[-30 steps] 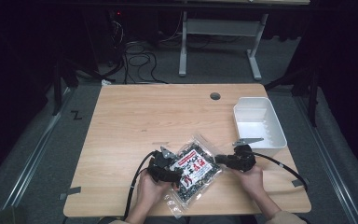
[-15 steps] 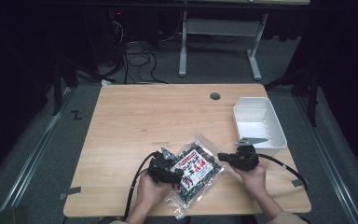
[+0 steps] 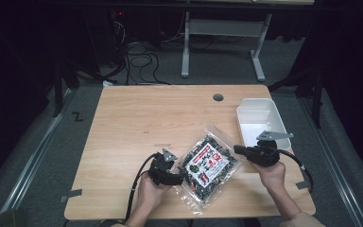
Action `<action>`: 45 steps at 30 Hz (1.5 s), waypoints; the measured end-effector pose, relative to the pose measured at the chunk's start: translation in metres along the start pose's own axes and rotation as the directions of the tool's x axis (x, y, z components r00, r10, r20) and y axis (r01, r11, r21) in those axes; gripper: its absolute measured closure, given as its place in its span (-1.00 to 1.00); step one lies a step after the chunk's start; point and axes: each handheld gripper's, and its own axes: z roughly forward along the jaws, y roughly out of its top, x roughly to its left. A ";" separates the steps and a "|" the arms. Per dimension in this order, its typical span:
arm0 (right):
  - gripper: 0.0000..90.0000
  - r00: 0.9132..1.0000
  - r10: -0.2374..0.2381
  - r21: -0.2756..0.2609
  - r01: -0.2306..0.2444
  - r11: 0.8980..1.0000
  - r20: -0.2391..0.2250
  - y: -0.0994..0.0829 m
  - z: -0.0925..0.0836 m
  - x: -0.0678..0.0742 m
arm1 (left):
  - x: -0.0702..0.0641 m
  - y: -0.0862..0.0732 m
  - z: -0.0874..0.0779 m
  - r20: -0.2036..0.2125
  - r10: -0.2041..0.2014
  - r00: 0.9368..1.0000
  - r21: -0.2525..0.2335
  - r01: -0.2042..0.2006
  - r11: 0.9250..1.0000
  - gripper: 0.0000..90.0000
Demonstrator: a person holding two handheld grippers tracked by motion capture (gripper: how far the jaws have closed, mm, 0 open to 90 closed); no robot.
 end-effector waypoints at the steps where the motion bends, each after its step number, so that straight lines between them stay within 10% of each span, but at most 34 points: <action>1: 1.00 1.000 0.000 0.000 0.000 1.000 0.000 0.000 0.000 0.000 | 0.000 0.000 0.000 -0.002 0.002 1.000 0.001 -0.002 1.000 -0.43; 15: 1.00 0.993 -0.105 -0.011 0.105 0.994 0.052 0.028 -0.037 0.006 | 0.001 -0.003 -0.010 0.016 -0.003 1.000 0.009 0.003 1.000 -0.42; 29: 1.00 0.962 -0.265 0.009 0.265 0.964 0.060 0.080 -0.058 0.042 | 0.012 -0.005 -0.011 0.021 -0.062 0.998 -0.011 0.062 0.998 -0.41; 45: 1.00 0.948 -0.315 0.009 0.315 0.949 0.052 0.109 -0.062 0.060 | 0.011 -0.006 -0.010 0.021 -0.057 0.998 -0.009 0.058 0.998 -0.41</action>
